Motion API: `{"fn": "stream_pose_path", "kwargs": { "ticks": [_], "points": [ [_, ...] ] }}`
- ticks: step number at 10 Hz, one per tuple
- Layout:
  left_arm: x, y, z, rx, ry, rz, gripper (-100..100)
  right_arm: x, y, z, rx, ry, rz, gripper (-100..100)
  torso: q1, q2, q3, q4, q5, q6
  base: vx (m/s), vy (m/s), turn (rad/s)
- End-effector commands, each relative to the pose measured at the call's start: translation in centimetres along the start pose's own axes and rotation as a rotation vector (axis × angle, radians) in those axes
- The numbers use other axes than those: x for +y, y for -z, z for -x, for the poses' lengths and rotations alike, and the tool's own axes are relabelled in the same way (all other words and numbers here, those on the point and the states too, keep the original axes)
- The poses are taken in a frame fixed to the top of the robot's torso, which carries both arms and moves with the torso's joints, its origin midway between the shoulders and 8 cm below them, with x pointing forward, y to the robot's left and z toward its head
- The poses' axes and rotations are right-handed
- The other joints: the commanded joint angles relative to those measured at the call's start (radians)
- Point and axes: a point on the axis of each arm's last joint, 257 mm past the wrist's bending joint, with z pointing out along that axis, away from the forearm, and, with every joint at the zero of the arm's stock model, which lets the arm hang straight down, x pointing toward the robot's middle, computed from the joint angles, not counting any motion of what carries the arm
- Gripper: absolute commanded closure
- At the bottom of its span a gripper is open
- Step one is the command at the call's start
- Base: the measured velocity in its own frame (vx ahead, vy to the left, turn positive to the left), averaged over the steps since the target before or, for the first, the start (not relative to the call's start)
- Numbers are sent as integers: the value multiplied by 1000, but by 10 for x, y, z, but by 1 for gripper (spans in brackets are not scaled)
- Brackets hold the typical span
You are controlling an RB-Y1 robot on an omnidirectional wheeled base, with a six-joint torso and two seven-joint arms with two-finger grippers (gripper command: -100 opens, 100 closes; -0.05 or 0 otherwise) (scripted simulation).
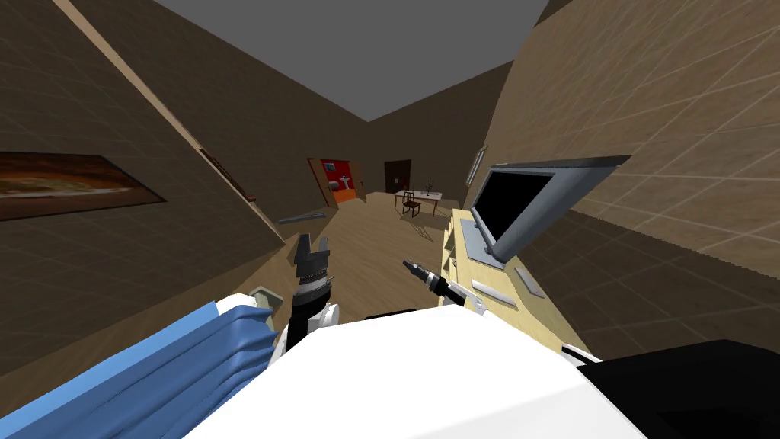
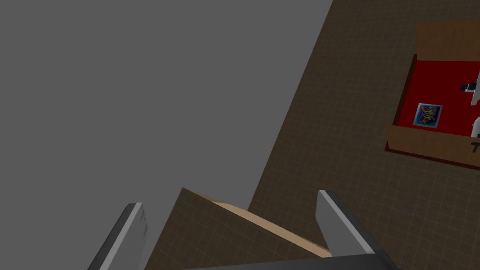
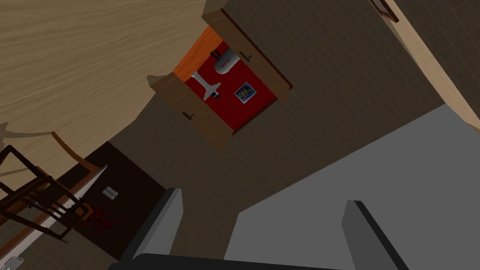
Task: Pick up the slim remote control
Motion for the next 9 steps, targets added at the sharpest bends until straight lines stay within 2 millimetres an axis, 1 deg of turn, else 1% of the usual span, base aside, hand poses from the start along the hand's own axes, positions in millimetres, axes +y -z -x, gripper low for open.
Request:
{"fn": "stream_pose_path", "kwargs": {
  "ticks": [1, 2, 3, 4, 5, 6, 7, 8, 9],
  "points": [
    [0, 0, 0, 0, 0, 0, 0, -27, 21, -21, 76, 62, -55, -100, 0, 0, 0, 0, 0, 0, 32, 49, 329],
    [0, 0, 0, 0, 0, 0, 0, -30, 22, -22, 78, 61, -61, -100, 2, -1, 0, 0, 0, -1, 43, 44, 129],
    [0, 0, 0, 0, 0, 0, 0, -38, 25, -24, 84, 61, -78, -100, 1, -1, 0, 0, 0, 0, 23, 17, -70],
    [0, 0, 0, 0, 0, 0, 0, -59, 46, -39, 155, 121, -119, -100, 0, 0, 0, 0, 0, 0, 34, 33, 243],
    [0, 0, 0, 0, 0, 0, 0, -64, 49, -40, 158, 121, -129, -100, 1, 0, 0, 0, 0, -1, 34, 38, 181],
    [0, 0, 0, 0, 0, 0, 0, -73, 54, -42, 165, 120, -150, -100, 1, -1, 0, 0, 0, 0, 19, 19, -6],
    [0, 0, 0, 0, 0, 0, 0, -98, 81, -56, 241, 179, -200, -100, 0, 0, 0, 0, 0, 0, 40, 32, 238],
    [0, 0, 0, 0, 0, 0, 0, -106, 87, -57, 248, 181, -219, -100, 0, 0, 0, 0, 0, -1, 39, 23, 123],
    [0, 0, 0, 0, 0, 0, 0, -125, 114, -69, 320, 235, -255, -100, 0, -1, 0, 0, 0, 0, 39, 31, 258]
  ]
}}
